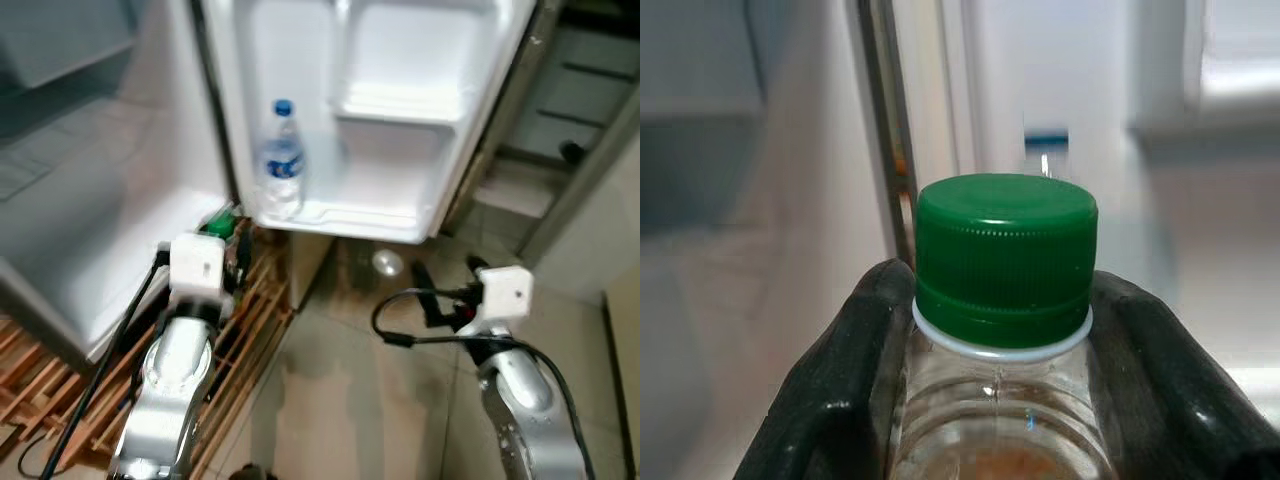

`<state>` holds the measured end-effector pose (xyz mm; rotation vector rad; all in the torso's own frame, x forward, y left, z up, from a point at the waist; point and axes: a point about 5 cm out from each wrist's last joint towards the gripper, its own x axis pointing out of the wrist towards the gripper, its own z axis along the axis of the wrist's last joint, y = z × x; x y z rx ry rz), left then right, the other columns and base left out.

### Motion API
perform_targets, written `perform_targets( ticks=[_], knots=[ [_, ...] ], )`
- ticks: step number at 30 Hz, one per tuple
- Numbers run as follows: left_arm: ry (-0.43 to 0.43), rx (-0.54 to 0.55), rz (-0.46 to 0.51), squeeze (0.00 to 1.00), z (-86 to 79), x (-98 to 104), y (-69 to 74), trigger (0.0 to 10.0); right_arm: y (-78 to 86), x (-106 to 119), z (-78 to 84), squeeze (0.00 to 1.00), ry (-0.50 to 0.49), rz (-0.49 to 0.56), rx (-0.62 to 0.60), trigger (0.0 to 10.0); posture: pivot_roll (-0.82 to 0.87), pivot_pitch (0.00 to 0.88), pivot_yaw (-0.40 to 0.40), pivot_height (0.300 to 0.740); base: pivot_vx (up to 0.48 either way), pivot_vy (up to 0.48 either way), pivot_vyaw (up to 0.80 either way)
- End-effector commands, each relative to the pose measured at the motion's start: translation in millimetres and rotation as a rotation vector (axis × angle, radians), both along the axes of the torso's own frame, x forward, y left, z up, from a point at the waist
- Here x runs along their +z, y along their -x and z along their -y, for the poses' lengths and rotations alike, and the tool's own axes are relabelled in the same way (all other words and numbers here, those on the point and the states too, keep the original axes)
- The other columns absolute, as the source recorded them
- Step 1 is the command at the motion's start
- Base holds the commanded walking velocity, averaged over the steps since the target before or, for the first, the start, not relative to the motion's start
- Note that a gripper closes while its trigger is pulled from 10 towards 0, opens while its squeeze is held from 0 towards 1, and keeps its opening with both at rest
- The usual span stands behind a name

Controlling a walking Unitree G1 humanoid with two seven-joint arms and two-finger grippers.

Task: Restocking fridge

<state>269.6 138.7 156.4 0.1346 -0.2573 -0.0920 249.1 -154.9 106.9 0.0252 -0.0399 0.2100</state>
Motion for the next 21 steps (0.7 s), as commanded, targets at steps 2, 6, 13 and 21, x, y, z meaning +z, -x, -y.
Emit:
perform_targets(
  ticks=[2, 6, 13, 21],
  knots=[
    [0.03, -0.043, -0.008, 0.0, 17.2, 0, -5.1, 10.0, -3.8, -5, 7.2, 0.0, 0.016, -0.011, -0.023, 10.0, -0.09, 0.0, -0.01, 0.74, 0.0, -0.461, 0.73],
    [0.049, -0.085, -0.001, 0.0, 25.2, 3, -6.3, 10.0, -5.5, -4, 7.9, 0.0, 0.024, -0.003, -0.026, 10.0, -0.11, 0.0, -0.001, 0.74, 0.0, -0.461, 0.54],
    [0.069, -0.089, 0.007, 0.0, 27.7, 8, -15.1, 10.0, -3.9, -6, 10.5, 0.0, 0.042, 0.001, -0.026, 10.0, -0.13, 0.0, 0.006, 0.74, 0.0, -0.45, 0.0],
    [0.05, -0.085, -0.035, 0.0, 27.9, 2, -30.5, 10.0, -1.7, -10, 5.8, 0.0, 0.059, -0.002, 0.0, 10.0, -0.14, 0.0, 0.013, 0.74, 0.231, -0.401, 0.0]
  ],
)
